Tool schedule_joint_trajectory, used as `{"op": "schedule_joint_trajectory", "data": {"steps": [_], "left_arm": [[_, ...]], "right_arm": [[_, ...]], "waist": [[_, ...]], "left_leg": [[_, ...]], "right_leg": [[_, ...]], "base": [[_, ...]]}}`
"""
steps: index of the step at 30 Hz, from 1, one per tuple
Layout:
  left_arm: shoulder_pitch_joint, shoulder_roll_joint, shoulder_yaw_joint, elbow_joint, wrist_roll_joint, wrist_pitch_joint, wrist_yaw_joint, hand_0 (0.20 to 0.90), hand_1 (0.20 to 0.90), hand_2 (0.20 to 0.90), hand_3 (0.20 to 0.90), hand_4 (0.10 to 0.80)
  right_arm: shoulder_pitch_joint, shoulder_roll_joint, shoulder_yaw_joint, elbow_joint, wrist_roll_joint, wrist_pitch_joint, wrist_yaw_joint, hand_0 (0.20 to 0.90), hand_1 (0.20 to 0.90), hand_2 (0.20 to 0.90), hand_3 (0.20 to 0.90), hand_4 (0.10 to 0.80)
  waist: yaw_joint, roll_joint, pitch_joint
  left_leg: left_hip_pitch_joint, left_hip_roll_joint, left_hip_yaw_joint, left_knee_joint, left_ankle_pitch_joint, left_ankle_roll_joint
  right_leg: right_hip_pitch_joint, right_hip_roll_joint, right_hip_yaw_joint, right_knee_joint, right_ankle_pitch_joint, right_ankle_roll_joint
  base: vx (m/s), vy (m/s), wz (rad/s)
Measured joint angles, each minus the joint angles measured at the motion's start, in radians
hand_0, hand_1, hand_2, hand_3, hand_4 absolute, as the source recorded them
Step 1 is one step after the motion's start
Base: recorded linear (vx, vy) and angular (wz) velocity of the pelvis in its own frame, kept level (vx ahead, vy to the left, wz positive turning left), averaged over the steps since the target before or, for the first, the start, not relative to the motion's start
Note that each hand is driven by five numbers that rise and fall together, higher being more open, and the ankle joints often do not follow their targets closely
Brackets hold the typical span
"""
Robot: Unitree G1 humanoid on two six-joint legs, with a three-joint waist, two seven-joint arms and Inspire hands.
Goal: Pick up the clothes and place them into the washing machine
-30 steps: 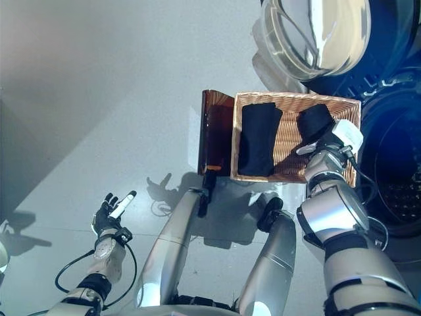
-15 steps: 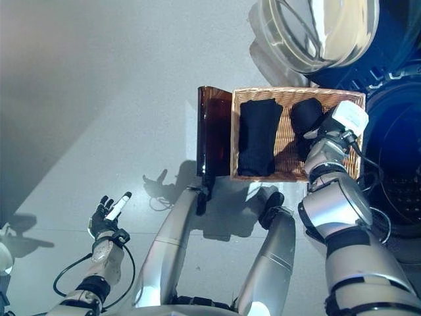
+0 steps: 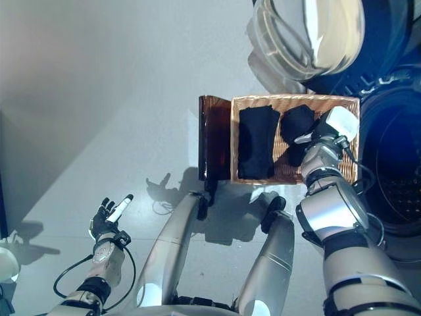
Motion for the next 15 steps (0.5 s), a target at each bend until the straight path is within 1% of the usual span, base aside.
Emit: {"op": "schedule_joint_trajectory", "data": {"steps": [2, 5, 6, 7, 9, 10, 11, 12, 14, 15], "left_arm": [[0.002, 0.001, -0.036, 0.008, 0.023, -0.008, 0.008, 0.9, 0.9, 0.9, 0.9, 0.8], [0.0, -0.004, -0.101, 0.016, 0.069, -0.008, -0.001, 0.9, 0.9, 0.9, 0.9, 0.8], [0.001, -0.005, -0.123, 0.019, 0.076, -0.008, -0.011, 0.9, 0.9, 0.9, 0.9, 0.8], [0.002, -0.005, -0.144, 0.021, 0.087, -0.006, -0.015, 0.9, 0.9, 0.9, 0.9, 0.8], [0.004, -0.007, -0.154, 0.042, 0.109, -0.005, -0.028, 0.9, 0.9, 0.9, 0.9, 0.8], [0.0, -0.002, -0.184, 0.079, 0.142, 0.002, -0.034, 0.9, 0.9, 0.9, 0.9, 0.8], [0.001, -0.002, -0.197, 0.081, 0.158, 0.008, -0.036, 0.9, 0.9, 0.9, 0.9, 0.8], [0.008, -0.002, -0.225, 0.081, 0.193, 0.018, -0.037, 0.9, 0.9, 0.9, 0.9, 0.8], [0.011, 0.0, -0.286, 0.086, 0.289, 0.018, -0.029, 0.9, 0.9, 0.9, 0.9, 0.8], [0.013, 0.001, -0.305, 0.085, 0.324, 0.018, -0.026, 0.9, 0.9, 0.9, 0.9, 0.8]], "right_arm": [[0.037, 0.013, -0.048, -0.036, 0.078, -0.026, -0.003, 0.2, 0.2, 0.2, 0.2, 0.3], [0.091, 0.021, -0.124, -0.102, 0.195, -0.082, -0.02, 0.2, 0.2, 0.2, 0.2, 0.3], [0.126, 0.025, -0.143, -0.13, 0.234, -0.115, -0.021, 0.2, 0.2, 0.2, 0.2, 0.3], [0.141, 0.038, -0.177, -0.136, 0.267, -0.126, -0.022, 0.2, 0.2, 0.2, 0.2, 0.3], [0.165, 0.062, -0.221, -0.133, 0.323, -0.145, -0.039, 0.2, 0.2, 0.2, 0.2, 0.3], [0.177, 0.082, -0.26, -0.128, 0.383, -0.155, -0.044, 0.2, 0.2, 0.2, 0.2, 0.3], [0.186, 0.085, -0.285, -0.125, 0.413, -0.168, -0.043, 0.2, 0.2, 0.2, 0.2, 0.3], [0.207, 0.091, -0.346, -0.132, 0.481, -0.196, -0.045, 0.2, 0.2, 0.2, 0.2, 0.3], [0.241, 0.1, -0.421, -0.139, 0.612, -0.251, -0.044, 0.2, 0.2, 0.2, 0.2, 0.3], [0.256, 0.116, -0.444, -0.141, 0.674, -0.274, -0.037, 0.2, 0.2, 0.2, 0.2, 0.3]], "waist": [[-0.002, 0.008, -0.007], [-0.011, 0.019, -0.013], [-0.01, 0.022, -0.014], [-0.008, 0.025, -0.015], [-0.021, 0.032, -0.021], [-0.028, 0.039, -0.024], [-0.03, 0.044, -0.027], [-0.027, 0.056, -0.036], [-0.03, 0.08, -0.049], [-0.028, 0.086, -0.051]], "left_leg": [[0.05, 0.0, -0.001, -0.053, 0.014, -0.001], [0.114, 0.0, 0.004, -0.135, 0.045, 0.001], [0.141, -0.002, 0.006, -0.169, 0.06, 0.004], [0.171, -0.003, 0.007, -0.204, 0.078, 0.01], [0.208, -0.001, 0.007, -0.251, 0.09, 0.005], [0.247, -0.002, 0.011, -0.299, 0.106, 0.004], [0.259, -0.003, 0.014, -0.316, 0.11, 0.003], [0.278, -0.006, 0.015, -0.348, 0.124, 0.001], [0.296, -0.009, 0.017, -0.371, 0.14, 0.01], [0.304, -0.01, 0.02, -0.381, 0.14, 0.009]], "right_leg": [[0.052, 0.007, -0.009, -0.058, 0.021, 0.009], [0.113, 0.013, -0.024, -0.148, 0.059, 0.012], [0.139, 0.014, -0.027, -0.179, 0.071, 0.014], [0.168, 0.016, -0.036, -0.216, 0.09, 0.018], [0.211, 0.023, -0.047, -0.273, 0.112, 0.019], [0.248, 0.027, -0.051, -0.323, 0.135, 0.02], [0.258, 0.027, -0.049, -0.341, 0.143, 0.024], [0.276, 0.029, -0.052, -0.37, 0.157, 0.023], [0.301, 0.03, -0.061, -0.405, 0.177, 0.03], [0.305, 0.028, -0.059, -0.417, 0.18, 0.029]], "base": [[0.011, -0.001, -0.07], [0.022, 0.014, -0.08], [0.028, 0.015, -0.03], [0.036, 0.025, -0.08], [0.035, 0.042, -0.09], [0.03, 0.033, -0.09], [0.032, 0.033, -0.12], [-0.083, 0.057, -0.04], [-0.073, 0.069, -0.03], [0.029, 0.033, -0.09]]}}
